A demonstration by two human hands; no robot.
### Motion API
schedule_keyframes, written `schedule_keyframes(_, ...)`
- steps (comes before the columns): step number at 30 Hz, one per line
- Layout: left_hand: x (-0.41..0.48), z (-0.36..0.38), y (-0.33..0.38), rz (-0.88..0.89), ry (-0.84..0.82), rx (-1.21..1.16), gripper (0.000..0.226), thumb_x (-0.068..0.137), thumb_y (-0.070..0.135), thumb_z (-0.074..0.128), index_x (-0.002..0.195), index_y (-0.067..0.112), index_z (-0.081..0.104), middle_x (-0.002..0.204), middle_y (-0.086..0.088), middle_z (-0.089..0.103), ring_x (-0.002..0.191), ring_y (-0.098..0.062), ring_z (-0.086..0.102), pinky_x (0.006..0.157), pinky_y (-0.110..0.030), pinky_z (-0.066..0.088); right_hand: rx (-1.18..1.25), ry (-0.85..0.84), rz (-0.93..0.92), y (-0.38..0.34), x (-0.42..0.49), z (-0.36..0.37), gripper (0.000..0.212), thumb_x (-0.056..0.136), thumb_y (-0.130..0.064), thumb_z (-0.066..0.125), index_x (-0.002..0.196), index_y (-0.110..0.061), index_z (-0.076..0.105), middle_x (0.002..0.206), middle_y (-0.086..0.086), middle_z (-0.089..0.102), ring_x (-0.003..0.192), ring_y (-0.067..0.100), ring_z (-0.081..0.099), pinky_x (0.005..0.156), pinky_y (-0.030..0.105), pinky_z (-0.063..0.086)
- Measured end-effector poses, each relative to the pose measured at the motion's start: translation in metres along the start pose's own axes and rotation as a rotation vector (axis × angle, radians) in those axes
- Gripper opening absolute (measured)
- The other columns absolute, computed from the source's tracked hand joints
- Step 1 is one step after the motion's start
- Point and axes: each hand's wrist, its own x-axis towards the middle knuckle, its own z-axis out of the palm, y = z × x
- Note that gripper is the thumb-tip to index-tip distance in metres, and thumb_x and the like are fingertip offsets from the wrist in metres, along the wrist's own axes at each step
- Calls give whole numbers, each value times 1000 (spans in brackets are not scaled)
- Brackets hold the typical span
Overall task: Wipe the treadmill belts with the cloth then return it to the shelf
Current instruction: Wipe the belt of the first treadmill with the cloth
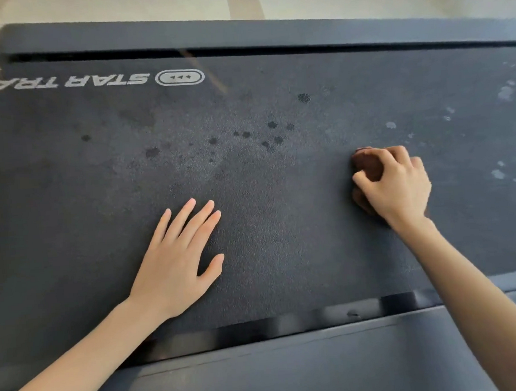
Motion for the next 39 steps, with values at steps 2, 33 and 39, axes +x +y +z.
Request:
schedule_keyframes(2,0,-1,2,1,-2,2,64,88,48,30,142,13,39,152,0,31,143,-24,21,114,-51,21,-16,13,-30,-24,-12,5,38,77,-38,61,112,-24,66,111,8,59,93,39,52,78,41,43)
schedule_keyframes(33,57,4,40,363,-18,-103,62,92,39,47,145,11,32,155,-6,24,145,-21,14,118,-38,7,34,29,-160,-88,-147,-27,41,75,-40,55,111,-24,66,111,-3,62,89,24,55,74,31,46)
schedule_keyframes(39,57,14,39,386,8,-60,64,91,44,22,145,11,33,154,-6,26,144,-22,18,118,-42,14,-84,18,130,-14,-115,-43,39,76,-37,61,115,-35,62,113,-5,59,100,27,53,78,35,45)
